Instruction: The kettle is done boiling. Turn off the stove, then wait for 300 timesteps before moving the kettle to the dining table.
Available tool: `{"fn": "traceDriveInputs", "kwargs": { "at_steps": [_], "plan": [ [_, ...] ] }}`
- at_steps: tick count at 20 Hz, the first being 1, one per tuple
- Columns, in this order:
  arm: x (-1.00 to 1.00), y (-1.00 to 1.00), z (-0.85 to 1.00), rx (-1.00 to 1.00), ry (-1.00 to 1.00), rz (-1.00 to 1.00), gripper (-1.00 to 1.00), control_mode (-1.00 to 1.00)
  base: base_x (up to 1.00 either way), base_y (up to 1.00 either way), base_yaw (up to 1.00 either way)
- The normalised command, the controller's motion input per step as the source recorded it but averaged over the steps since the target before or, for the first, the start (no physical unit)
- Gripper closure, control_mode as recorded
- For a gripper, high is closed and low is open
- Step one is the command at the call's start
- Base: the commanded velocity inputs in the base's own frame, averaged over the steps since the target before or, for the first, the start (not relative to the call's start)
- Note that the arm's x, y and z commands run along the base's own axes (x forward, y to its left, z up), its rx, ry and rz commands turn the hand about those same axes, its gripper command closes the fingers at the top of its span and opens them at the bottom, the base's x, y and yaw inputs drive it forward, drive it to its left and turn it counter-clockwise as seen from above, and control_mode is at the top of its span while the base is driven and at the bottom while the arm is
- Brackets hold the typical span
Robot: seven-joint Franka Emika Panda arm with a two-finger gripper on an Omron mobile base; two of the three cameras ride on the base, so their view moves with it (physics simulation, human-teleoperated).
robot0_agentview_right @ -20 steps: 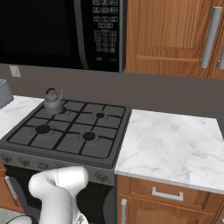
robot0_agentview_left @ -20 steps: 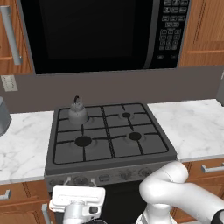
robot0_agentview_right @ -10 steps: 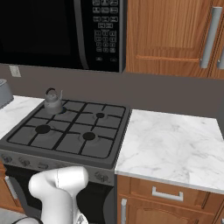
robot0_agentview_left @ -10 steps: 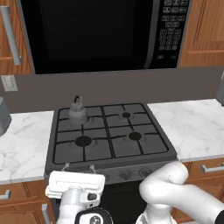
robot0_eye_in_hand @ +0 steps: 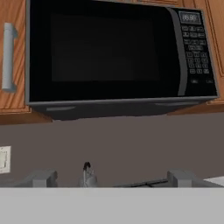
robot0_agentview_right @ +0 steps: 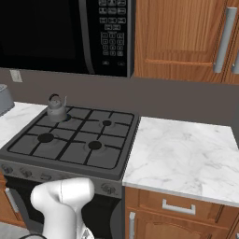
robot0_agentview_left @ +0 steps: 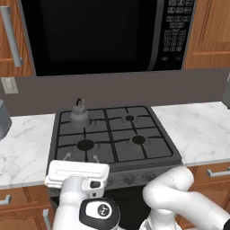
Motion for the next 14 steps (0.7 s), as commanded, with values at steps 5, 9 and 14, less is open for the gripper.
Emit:
{"fn": "traceDriveInputs", "kwargs": {
  "at_steps": [5,9,14],
  "plan": [
    [0.0,-0.02,0.43,0.0,0.14,-0.01,-1.0,-1.0,0.0,0.0,0.0],
    [0.0,-0.13,0.26,0.0,0.16,-0.05,-1.0,-1.0,0.0,0.0,0.0],
    [0.01,-0.15,0.07,0.0,0.22,-0.05,-1.0,-1.0,0.0,0.0,0.0]
  ]
}}
